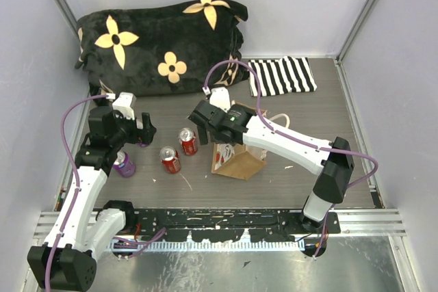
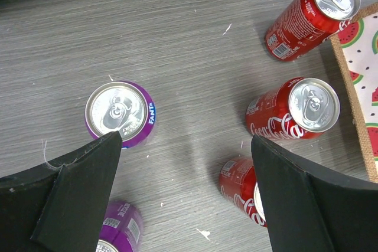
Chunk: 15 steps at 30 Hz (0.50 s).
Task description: Place the beverage into the canvas bag
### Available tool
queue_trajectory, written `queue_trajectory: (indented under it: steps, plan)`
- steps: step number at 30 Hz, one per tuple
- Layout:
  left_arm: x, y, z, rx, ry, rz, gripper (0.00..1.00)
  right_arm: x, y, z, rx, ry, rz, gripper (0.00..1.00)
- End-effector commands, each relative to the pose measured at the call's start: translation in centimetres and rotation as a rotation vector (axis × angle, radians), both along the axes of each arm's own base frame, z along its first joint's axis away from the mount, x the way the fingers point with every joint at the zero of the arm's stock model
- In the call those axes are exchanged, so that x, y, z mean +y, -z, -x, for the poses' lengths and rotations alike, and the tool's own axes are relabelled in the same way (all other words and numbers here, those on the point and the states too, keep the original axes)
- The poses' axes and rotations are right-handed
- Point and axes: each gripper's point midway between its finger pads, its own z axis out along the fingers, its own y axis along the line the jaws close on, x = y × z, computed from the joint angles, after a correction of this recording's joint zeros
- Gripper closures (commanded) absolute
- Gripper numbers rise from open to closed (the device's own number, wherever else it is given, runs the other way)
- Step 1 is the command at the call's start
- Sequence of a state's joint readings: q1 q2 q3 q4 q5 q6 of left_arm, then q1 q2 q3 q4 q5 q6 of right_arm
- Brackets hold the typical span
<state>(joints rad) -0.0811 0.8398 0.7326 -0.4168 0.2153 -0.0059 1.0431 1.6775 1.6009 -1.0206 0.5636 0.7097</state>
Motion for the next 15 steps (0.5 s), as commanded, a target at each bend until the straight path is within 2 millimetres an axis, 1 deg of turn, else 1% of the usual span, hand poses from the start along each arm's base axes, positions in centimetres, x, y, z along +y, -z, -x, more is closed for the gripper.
queue_trajectory:
  steps: [1, 4, 10, 12, 15]
  plan:
    - [-0.4, -1.1, -0.5, -0.036, 0.010, 0.022, 0.02, 0.6, -0.5, -0.5, -0.023, -0.007, -0.027, 0.01]
    - [-0.4, -1.1, -0.4, -0.039, 0.011, 0.023, 0.02, 0.5, 1.4, -0.1, 0.019, -0.014, 0.015, 0.00]
    - [-0.3, -1.1, 0.0, -0.040, 0.011, 0.020, 0.02, -0.5, 4.2, 0.3, 0.071, -0.007, 0.102, 0.00]
    - [-0.3, -1.0, 0.1, -0.039, 0.011, 0.024, 0.02, -0.2, 4.7, 0.4, 0.084, -0.013, 0.093, 0.00]
    - [-0.4, -0.9, 0.1, -0.038, 0.013, 0.027, 0.02, 0.4, 4.5, 0.4, 0.081, -0.028, 0.061, 0.00]
